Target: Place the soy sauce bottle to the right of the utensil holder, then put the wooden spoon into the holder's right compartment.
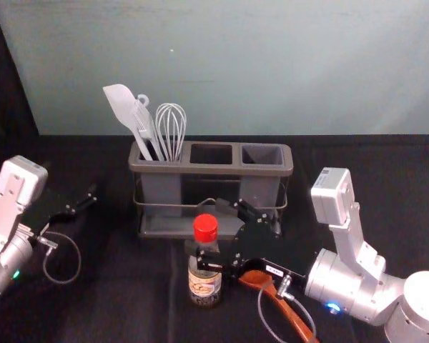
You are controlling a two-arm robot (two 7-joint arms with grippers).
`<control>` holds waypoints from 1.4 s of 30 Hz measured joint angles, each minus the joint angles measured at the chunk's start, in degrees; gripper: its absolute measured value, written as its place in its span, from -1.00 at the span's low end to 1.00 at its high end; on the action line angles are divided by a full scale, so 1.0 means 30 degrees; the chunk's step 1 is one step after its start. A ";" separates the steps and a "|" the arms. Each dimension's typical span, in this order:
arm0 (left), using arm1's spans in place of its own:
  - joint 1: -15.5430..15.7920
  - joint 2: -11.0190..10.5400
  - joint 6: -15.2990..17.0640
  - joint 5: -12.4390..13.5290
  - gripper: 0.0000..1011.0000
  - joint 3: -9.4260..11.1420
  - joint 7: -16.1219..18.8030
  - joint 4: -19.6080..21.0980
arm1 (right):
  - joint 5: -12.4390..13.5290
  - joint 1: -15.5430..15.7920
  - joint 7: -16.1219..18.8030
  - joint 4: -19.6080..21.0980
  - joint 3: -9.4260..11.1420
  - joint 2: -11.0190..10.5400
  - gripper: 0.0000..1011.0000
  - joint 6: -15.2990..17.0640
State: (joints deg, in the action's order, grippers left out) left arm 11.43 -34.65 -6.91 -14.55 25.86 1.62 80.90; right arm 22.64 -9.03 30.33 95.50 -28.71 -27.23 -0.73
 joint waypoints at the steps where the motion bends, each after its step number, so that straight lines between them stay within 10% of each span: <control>1: 0.0000 0.0000 0.0000 0.0000 1.00 0.0000 0.0000 -0.0001 | 0.0000 0.0000 0.0000 0.0000 0.0000 0.0000 0.98 0.0000; 21: -0.0001 0.0000 0.0000 0.0000 1.00 0.0000 0.0000 0.0000 | 0.0156 -0.0120 -0.0089 0.0025 -0.0142 0.0192 0.94 0.0331; 42: 0.0000 0.0000 0.0000 0.0000 1.00 0.0000 0.0001 0.0000 | 0.0162 -0.0092 -0.0090 0.0052 -0.0116 0.0161 -0.22 0.0280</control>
State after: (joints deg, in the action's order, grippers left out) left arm 11.43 -34.65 -6.91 -14.55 25.86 1.62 80.90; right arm 23.13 -9.31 30.06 95.66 -29.06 -26.75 0.11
